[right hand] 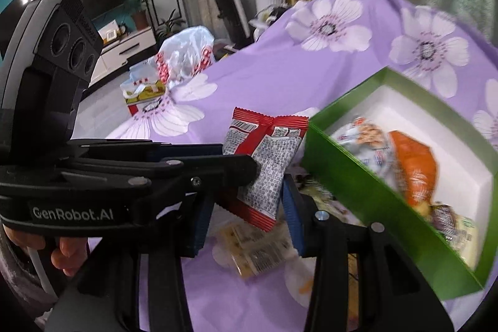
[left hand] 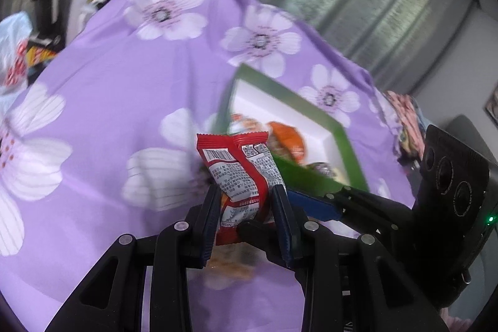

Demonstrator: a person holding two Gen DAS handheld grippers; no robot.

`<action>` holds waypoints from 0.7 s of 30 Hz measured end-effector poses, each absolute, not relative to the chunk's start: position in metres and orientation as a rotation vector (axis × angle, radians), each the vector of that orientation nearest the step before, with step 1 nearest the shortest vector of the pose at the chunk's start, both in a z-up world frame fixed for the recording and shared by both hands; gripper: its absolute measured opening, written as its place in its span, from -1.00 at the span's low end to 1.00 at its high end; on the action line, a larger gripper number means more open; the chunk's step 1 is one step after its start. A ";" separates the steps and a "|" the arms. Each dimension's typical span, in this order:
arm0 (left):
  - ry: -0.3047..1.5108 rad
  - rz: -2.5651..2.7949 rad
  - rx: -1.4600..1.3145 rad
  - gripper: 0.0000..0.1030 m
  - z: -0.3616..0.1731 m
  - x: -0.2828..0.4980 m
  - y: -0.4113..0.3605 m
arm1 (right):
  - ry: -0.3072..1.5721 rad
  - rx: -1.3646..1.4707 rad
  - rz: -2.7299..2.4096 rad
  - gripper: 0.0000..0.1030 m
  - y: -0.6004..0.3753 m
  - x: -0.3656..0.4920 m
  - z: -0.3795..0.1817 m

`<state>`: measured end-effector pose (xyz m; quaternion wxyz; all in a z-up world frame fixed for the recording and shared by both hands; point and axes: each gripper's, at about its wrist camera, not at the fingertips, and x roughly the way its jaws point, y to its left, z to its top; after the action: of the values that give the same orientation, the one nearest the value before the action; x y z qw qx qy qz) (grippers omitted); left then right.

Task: Organize snacks
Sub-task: 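Carry the red-white packet into the green box and open the left gripper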

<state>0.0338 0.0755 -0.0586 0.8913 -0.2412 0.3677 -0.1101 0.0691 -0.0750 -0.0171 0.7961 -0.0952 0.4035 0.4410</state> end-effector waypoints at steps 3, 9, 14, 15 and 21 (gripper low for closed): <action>0.759 -0.268 -0.466 -0.35 -0.048 0.045 0.056 | 0.841 -0.181 0.898 -0.16 -0.098 0.077 -0.007; 0.769 -0.366 -0.409 -0.35 -0.036 0.090 0.010 | 0.819 -0.128 0.780 -0.16 -0.144 0.107 0.001; 0.810 -0.411 -0.382 -0.35 -0.042 0.129 -0.022 | 0.841 -0.086 0.714 -0.15 -0.172 0.134 -0.009; 0.821 -0.413 -0.374 -0.35 -0.044 0.136 -0.028 | 0.852 -0.077 0.703 -0.12 -0.178 0.141 -0.012; 0.856 -0.372 -0.360 -0.26 -0.053 0.151 -0.040 | 0.887 -0.035 0.673 -0.02 -0.188 0.158 -0.027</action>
<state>0.1514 -0.0404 -0.0525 0.8776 -0.1725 0.4102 -0.1784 0.1578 -0.1885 -0.0266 0.8490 -0.0167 0.4208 0.3192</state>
